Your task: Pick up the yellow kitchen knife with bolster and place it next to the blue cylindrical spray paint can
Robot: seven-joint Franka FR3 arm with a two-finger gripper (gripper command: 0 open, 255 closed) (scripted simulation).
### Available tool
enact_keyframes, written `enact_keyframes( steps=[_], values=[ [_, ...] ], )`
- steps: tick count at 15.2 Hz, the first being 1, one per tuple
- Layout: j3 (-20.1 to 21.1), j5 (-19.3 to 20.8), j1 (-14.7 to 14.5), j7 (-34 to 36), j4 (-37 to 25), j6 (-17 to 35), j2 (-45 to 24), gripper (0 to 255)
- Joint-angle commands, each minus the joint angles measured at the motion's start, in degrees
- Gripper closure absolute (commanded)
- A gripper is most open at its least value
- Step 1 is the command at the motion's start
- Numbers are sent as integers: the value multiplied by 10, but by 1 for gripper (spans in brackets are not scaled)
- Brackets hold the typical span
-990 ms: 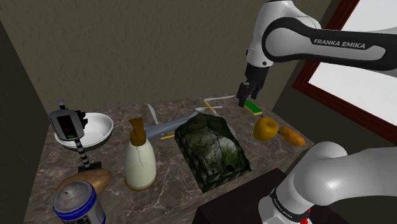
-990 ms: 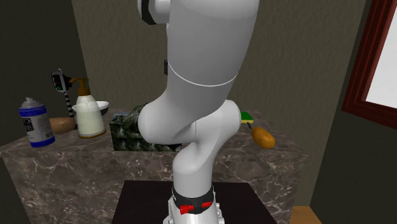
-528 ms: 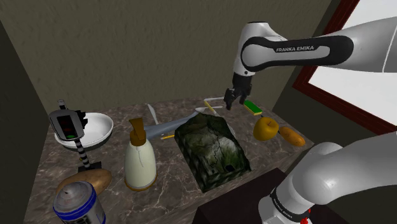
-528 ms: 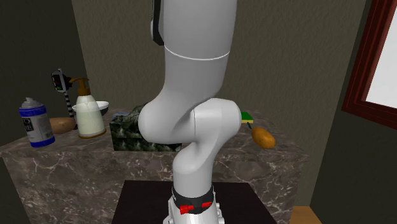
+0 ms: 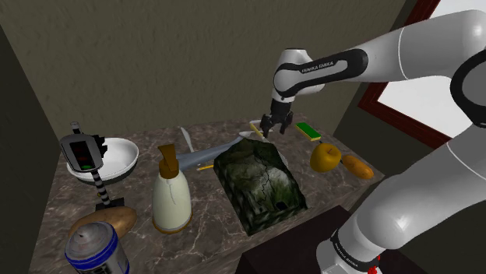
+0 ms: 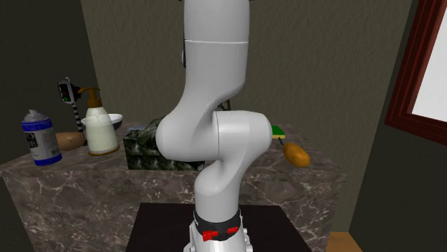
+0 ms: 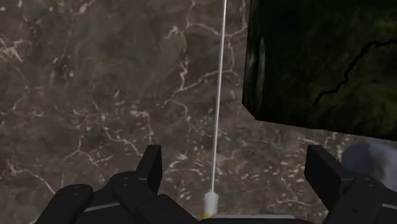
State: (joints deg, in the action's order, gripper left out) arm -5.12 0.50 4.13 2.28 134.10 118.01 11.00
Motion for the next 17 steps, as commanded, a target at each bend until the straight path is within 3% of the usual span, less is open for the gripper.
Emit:
enact_keyframes(
  steps=[1,10,17],
  values=[
    [-8,-12,4,-1,-17,26,-46,0],
    [-11,-28,6,-5,-2,97,-104,0],
    [-11,-28,6,-5,0,102,-107,0]
  ],
)
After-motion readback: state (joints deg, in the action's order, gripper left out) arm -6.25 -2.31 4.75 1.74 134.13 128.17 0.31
